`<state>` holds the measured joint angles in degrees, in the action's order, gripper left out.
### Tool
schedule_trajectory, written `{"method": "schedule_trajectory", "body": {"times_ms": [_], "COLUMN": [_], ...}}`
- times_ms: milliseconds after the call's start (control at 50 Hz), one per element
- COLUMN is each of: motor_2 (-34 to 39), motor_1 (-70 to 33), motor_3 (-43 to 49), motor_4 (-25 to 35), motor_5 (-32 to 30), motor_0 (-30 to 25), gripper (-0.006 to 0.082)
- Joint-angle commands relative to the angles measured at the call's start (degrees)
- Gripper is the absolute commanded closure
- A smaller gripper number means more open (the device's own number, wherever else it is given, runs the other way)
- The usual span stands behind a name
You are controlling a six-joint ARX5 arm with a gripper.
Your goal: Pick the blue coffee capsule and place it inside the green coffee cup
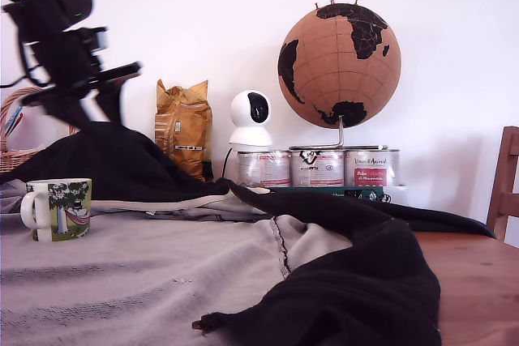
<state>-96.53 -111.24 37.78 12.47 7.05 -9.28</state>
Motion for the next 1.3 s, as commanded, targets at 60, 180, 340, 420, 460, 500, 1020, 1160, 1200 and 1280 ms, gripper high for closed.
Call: {"method": "schedule_trajectory", "body": {"times_ms": [60,180,340,420,460,500,1020,1160,1200,1280], "motor_2": [0.17,0.17,0.17,0.17,0.17,0.17,-13.40,-19.34,-21.22,-24.55], "motor_1": [0.26,0.26,0.24,0.24,0.24,0.24,-10.58,-16.13,-17.59,-20.90], "motor_3": [-5.88,-11.45,-16.79,-18.99,-19.98,-20.94,-20.22,-16.55,-14.97,-12.57], "motor_4": [0.85,1.07,3.17,3.23,3.41,3.87,6.69,6.62,6.58,6.56], "motor_5": [0.09,0.66,2.14,2.14,2.16,2.21,3.96,3.45,3.43,3.39], "motor_0": [-6.80,-11.13,-15.28,-16.87,-17.59,-18.29,-22.56,-23.15,-23.15,-23.15], "gripper": [0.0742,0.0789,0.0789,0.0789,0.0789,0.0789,0.0789,0.0789,0.0789,0.0789]}}
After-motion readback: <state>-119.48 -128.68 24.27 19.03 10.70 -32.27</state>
